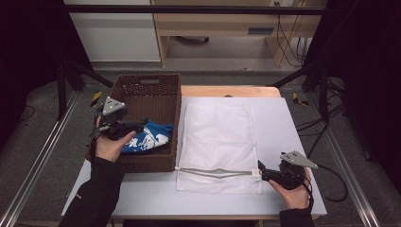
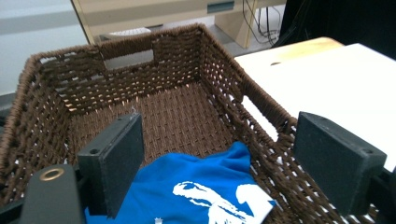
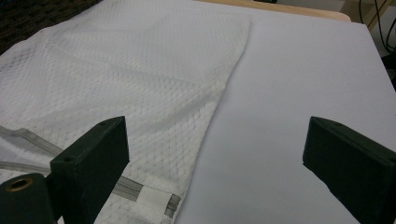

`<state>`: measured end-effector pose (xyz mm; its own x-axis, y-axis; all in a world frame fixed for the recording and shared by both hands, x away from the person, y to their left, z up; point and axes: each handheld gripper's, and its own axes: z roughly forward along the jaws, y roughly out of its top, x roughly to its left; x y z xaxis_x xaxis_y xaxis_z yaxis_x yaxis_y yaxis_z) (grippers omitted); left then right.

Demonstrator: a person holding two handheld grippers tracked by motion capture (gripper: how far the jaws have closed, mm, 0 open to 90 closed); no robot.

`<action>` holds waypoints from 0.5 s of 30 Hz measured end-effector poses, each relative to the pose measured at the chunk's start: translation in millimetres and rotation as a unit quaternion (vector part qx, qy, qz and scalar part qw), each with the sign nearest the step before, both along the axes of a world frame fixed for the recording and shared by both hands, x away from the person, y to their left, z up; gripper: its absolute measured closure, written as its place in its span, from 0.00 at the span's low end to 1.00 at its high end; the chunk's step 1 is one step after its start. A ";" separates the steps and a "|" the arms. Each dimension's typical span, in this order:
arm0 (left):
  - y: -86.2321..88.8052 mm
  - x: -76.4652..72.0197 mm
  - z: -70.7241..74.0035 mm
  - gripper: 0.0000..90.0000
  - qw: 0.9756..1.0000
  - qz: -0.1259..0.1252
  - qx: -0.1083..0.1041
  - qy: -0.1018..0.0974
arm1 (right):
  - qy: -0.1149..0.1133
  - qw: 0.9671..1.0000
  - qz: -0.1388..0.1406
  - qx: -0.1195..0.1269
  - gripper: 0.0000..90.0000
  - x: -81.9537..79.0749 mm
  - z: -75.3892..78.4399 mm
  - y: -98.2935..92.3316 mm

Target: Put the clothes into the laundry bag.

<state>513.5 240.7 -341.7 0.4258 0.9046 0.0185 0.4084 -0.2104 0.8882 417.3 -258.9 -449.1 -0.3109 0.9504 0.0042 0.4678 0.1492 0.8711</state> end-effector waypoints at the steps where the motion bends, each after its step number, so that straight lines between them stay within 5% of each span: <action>1: -0.1 3.9 -2.9 0.17 1.000 0.001 0.004 0.007 | 0.000 1.000 0.000 -0.001 0.08 0.2 -0.3 0.1; 15: 7.1 33.9 -37.4 0.15 0.997 0.018 0.045 0.057 | 0.004 1.000 0.003 -0.002 0.08 1.3 -2.5 1.5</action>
